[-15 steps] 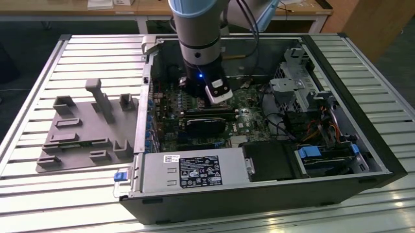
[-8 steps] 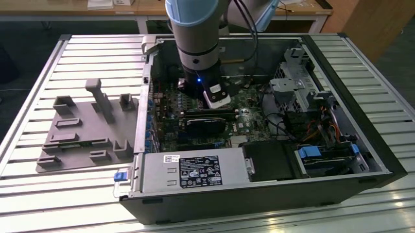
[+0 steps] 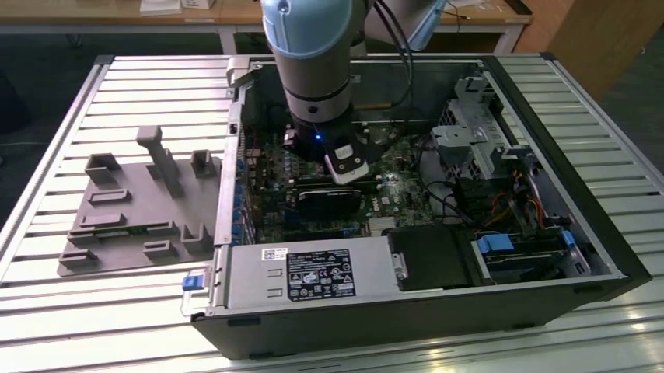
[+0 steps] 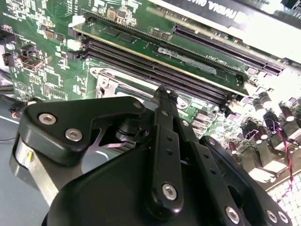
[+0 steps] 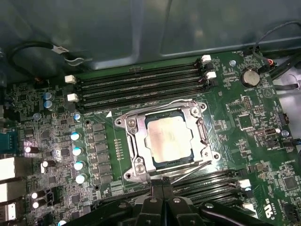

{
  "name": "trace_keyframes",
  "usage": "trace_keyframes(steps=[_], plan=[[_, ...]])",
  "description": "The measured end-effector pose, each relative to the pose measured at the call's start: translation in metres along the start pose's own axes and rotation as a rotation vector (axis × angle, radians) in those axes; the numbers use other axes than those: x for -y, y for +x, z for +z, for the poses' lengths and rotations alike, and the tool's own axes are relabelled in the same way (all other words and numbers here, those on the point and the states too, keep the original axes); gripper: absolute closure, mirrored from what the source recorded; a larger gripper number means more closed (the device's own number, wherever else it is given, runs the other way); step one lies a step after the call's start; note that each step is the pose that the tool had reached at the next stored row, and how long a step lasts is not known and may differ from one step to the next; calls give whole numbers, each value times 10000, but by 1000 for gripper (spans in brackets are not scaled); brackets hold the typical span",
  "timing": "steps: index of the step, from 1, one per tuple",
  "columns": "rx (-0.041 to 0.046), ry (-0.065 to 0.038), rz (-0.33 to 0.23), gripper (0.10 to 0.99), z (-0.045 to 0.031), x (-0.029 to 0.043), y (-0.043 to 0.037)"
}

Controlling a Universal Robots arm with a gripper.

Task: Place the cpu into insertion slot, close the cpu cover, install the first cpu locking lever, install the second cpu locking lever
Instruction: 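Install the second cpu locking lever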

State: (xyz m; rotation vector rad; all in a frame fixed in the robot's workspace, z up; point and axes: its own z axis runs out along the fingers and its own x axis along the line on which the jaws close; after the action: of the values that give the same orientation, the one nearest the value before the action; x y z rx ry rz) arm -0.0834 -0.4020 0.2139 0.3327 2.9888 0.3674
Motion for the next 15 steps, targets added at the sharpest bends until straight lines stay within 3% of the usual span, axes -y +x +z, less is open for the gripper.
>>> trace_keyframes(steps=[12, 15], plan=[[-144, -685, 96, 980, 65, 86, 83], [-168, -807, 114, 980, 69, 120, 82]])
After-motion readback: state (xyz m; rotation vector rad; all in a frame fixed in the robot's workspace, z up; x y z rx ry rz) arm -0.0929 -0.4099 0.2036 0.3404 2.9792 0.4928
